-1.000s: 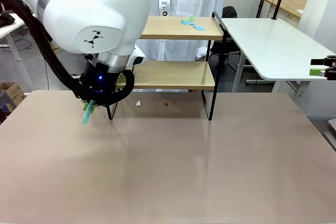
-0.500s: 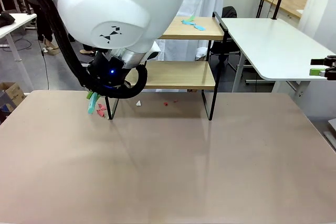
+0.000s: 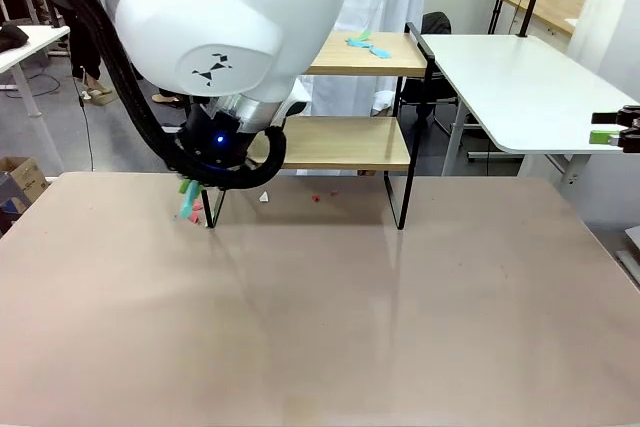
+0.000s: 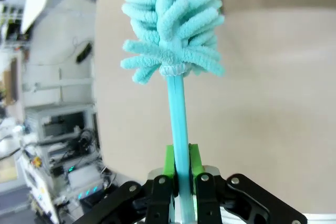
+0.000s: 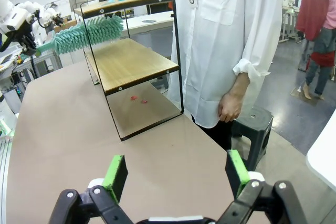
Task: Clean the shelf.
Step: Clean the specific section of the Shelf indicated by the human with the Duster.
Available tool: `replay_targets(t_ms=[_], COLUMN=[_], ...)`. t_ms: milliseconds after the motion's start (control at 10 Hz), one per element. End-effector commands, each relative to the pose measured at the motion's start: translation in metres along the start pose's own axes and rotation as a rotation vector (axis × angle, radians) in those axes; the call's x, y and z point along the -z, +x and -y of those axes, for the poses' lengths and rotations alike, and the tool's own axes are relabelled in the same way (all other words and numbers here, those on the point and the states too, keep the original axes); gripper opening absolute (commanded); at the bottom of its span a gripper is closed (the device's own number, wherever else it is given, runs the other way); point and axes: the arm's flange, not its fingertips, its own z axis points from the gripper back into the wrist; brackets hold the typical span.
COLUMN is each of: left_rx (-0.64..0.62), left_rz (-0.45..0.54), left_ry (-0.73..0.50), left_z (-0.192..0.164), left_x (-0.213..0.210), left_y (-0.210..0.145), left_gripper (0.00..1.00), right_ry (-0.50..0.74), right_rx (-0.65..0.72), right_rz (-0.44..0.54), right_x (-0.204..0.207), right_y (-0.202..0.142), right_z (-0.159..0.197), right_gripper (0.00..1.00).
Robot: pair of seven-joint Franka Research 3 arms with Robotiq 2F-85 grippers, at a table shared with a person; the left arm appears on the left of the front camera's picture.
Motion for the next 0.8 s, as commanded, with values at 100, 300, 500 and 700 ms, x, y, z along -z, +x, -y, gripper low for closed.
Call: replay_targets(t_ms=[100, 300, 500, 700], left_rx=[0.168, 0.259, 0.386, 0.522], left_rz=[0.098, 0.144, 0.204, 0.285], left_ry=[-0.229, -0.315, -0.457, -0.601], left_z=[-0.044, -0.06, -0.081, -0.103], left_x=[0.012, 0.019, 0.022, 0.024], left_y=[-0.026, -0.036, -0.042, -0.044], left_gripper=[0.13, 0.13, 0.13, 0.13], right_ry=[0.002, 0.002, 0.002, 0.002], right_rx=[-0.007, -0.007, -0.007, -0.007], right_rz=[-0.002, -0.002, -0.002, -0.002], right_x=[0.0, 0.0, 0.0, 0.0], right_y=[0.003, 0.003, 0.003, 0.003], right_z=[-0.001, -0.001, -0.001, -0.001], right_gripper=[1.0, 1.0, 1.0, 1.0])
